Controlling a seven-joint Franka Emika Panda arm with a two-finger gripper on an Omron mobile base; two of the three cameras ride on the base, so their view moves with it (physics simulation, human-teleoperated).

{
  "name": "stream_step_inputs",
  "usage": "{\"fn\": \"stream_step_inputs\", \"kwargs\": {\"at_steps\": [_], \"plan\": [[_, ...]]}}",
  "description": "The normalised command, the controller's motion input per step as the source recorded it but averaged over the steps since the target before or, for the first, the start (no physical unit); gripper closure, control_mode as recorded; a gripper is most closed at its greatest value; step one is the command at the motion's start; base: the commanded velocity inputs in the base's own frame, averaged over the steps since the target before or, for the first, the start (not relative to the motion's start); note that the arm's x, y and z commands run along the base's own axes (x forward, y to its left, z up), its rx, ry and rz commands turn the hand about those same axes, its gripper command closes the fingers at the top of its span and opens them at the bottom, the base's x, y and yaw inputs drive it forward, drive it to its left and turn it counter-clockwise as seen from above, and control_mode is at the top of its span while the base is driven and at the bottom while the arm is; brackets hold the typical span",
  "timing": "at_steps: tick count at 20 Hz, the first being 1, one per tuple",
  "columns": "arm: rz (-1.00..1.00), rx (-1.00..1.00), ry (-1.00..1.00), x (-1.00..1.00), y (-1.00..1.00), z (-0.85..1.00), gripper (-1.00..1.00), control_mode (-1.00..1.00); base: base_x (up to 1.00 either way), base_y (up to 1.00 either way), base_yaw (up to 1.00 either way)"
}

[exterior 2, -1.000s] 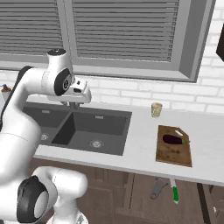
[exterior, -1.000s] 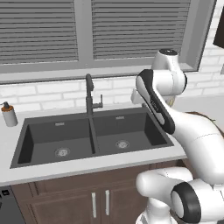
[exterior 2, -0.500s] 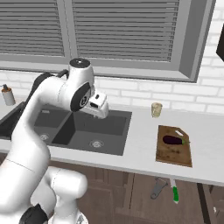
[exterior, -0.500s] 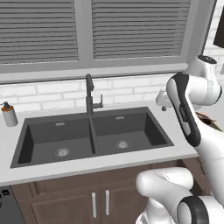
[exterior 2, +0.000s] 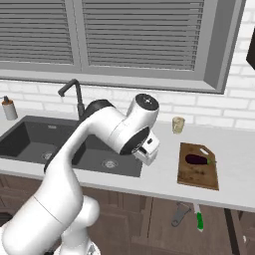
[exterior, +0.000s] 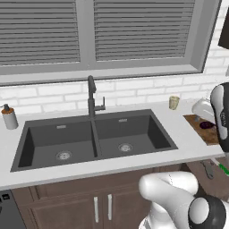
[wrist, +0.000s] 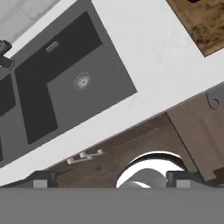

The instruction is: Place the appropriate cutting tool for cutting the eggplant skin on the cutting board.

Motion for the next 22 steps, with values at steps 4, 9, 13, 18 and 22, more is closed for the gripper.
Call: {"fn": "stream_step_inputs", "kwargs": {"at_steps": [4,9,13,18,22], "plan": [[-0.09,0.05,-0.07,-0.52,-0.8,-0.93,-1.0,-1.0,0.0,0.0,0.0],[-0.09,-0.07,-0.02,-0.39,-0.53,-0.98,-1.0,-1.0,0.0,0.0,0.0],[-0.02,-0.08,0.18,0.0,-0.45,-0.67,-1.0,-1.0,0.0,0.0,0.0],[0.0,-0.02,0.27,0.0,-0.64,-0.56,-1.0,-1.0,0.0,0.0,0.0],[0.0,0.0,0.22,0.0,-0.54,-0.64,-1.0,-1.0,0.0,0.0,0.0]]}}
